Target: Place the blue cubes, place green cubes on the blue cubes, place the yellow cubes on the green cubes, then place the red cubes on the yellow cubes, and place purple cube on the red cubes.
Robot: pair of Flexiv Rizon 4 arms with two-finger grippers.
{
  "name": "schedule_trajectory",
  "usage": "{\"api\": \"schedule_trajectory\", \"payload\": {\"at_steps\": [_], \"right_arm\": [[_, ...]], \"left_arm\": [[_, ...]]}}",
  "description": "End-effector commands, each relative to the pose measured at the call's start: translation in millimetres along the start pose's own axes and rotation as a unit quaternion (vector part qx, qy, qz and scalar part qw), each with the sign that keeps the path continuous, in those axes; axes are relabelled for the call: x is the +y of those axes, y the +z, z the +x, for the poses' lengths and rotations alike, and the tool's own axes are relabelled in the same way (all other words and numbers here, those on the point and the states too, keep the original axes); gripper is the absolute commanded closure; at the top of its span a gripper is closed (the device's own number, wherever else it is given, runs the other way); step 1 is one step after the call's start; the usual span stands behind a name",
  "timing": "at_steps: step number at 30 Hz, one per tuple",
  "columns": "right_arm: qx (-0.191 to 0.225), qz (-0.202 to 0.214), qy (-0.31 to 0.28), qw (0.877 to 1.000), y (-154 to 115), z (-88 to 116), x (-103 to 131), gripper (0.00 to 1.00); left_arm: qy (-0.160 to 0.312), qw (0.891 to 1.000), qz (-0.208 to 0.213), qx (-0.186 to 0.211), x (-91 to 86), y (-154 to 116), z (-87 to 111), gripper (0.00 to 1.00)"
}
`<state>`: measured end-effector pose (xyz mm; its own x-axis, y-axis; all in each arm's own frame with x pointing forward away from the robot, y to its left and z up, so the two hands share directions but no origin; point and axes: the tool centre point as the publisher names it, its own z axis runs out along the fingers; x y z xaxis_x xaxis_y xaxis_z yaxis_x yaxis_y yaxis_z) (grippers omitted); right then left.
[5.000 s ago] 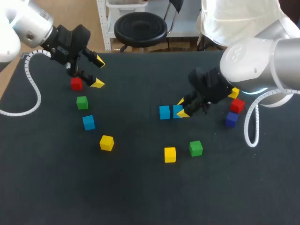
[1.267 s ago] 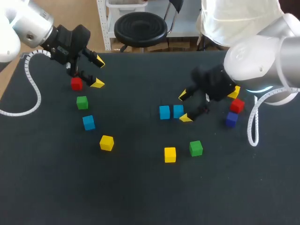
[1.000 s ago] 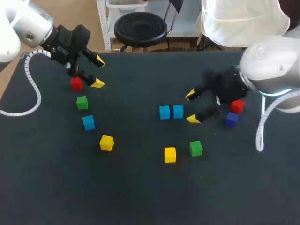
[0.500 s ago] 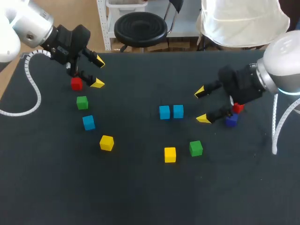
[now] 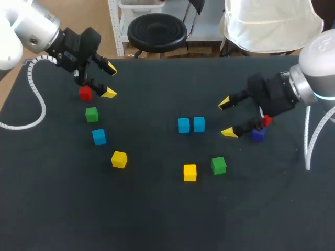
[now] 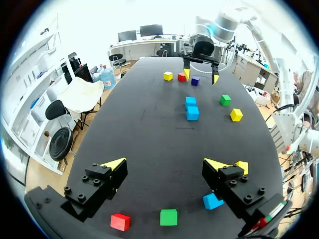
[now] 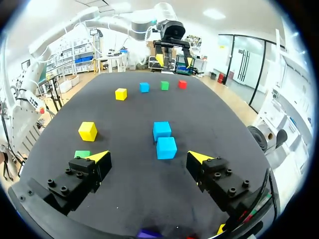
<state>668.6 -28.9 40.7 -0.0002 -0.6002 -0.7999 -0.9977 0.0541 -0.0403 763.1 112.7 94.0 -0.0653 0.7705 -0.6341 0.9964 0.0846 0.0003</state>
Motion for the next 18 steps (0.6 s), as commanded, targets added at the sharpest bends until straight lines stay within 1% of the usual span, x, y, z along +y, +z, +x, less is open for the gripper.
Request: {"api": "schedule_trajectory", "payload": {"at_steps": [1,3,7,8,9,11,14,16,17,18], "right_arm": [[-0.001,0.0,0.0,1.0,0.3,0.0,0.0,0.0],[-0.001,0.0,0.0,1.0,0.3,0.0,0.0,0.0],[-0.001,0.0,0.0,1.0,0.3,0.0,0.0,0.0],[-0.001,0.0,0.0,1.0,0.3,0.0,0.0,0.0],[-0.001,0.0,0.0,1.0,0.3,0.0,0.0,0.0],[-0.001,0.0,0.0,1.0,0.3,0.0,0.0,0.0],[-0.001,0.0,0.0,1.0,0.3,0.0,0.0,0.0],[-0.001,0.0,0.0,1.0,0.3,0.0,0.0,0.0],[-0.001,0.0,0.0,1.0,0.3,0.0,0.0,0.0],[-0.001,0.0,0.0,1.0,0.3,0.0,0.0,0.0]], "left_arm": [[0.014,1.0,-0.003,-0.023,-7.3,-2.8,2.0,0.0],[0.018,0.999,-0.009,-0.04,-13.3,-8.0,3.8,0.0],[0.021,0.998,-0.038,-0.043,-28.6,-20.6,10.5,0.0],[0.026,0.998,-0.051,-0.037,-36.2,-23.9,14.9,0.0],[0.023,0.998,-0.056,-0.035,-40.1,-24.8,18.1,0.0],[0.014,0.998,-0.057,-0.026,-50.4,-25.8,27.7,0.0],[-0.013,0.998,-0.052,-0.011,-65.7,-29.1,43.0,0.0],[-0.03,0.998,-0.052,-0.001,-73.9,-32.6,50.1,0.0],[-0.033,0.998,-0.053,0.01,-77.7,-33.7,52.2,0.0],[-0.034,0.998,-0.053,0.012,-80.2,-35.1,54.1,0.0]]}}
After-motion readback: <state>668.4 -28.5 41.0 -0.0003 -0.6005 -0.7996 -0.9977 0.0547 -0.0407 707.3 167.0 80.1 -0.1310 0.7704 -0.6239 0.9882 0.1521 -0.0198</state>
